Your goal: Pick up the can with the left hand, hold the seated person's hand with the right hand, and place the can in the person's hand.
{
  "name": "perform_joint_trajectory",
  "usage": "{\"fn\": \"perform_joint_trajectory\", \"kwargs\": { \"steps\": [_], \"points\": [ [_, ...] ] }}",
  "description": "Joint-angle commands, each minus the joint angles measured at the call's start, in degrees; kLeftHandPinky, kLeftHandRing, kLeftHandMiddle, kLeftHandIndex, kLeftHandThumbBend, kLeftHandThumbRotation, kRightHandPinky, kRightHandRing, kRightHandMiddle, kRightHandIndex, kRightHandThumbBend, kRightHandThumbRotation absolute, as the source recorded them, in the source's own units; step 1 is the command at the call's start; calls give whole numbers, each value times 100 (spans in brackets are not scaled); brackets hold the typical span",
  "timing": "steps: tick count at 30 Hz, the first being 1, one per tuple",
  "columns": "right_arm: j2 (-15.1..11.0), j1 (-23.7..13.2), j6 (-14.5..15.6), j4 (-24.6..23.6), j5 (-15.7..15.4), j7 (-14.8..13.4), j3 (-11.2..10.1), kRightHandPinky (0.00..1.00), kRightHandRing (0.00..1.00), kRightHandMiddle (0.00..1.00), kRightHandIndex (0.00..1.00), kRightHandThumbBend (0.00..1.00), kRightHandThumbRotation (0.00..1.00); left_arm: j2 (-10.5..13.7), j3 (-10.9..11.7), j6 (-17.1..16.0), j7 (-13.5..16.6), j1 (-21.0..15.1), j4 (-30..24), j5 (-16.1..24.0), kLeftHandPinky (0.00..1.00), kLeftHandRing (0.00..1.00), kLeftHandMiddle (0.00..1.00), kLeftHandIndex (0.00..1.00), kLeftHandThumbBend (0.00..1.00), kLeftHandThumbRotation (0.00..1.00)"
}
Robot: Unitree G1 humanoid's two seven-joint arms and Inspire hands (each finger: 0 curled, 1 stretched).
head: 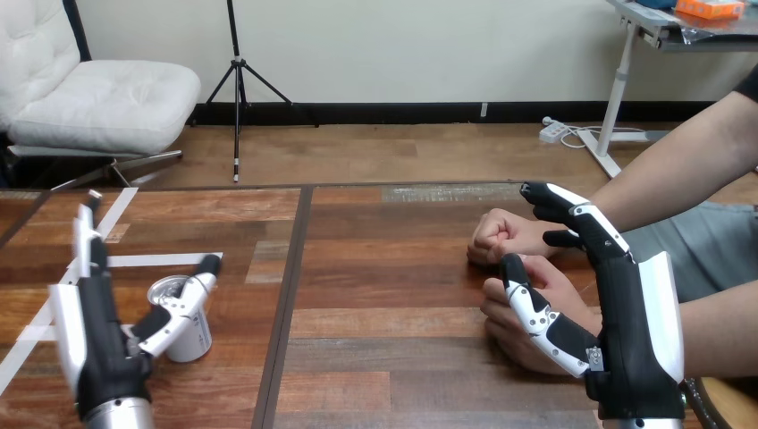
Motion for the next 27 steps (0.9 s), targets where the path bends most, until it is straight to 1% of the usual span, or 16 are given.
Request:
{"fn": "perform_joint_trajectory", "kwargs": {
  "steps": [1, 9, 17, 27],
  "points": [
    [40, -278, 11, -222, 60, 14, -58, 69, 78, 79, 77, 33, 2, 155, -134, 167, -206, -466, 82, -129, 100, 100, 100, 96, 80, 25],
    [32, -279, -2, -232, 105, 32, -59, 69, 78, 79, 76, 34, 2, 217, -191, 306, -414, -615, 282, -208, 100, 99, 99, 96, 82, 26],
    [29, -270, 34, -265, 74, 69, -58, 70, 78, 79, 76, 34, 1, 294, -281, 566, -387, -688, 368, -75, 96, 97, 98, 95, 85, 29],
    [19, -276, 60, -268, 71, 126, -62, 72, 79, 80, 77, 34, 2, 363, -350, 684, -428, -805, 551, -70, 94, 95, 96, 95, 87, 30]
  ]
}}
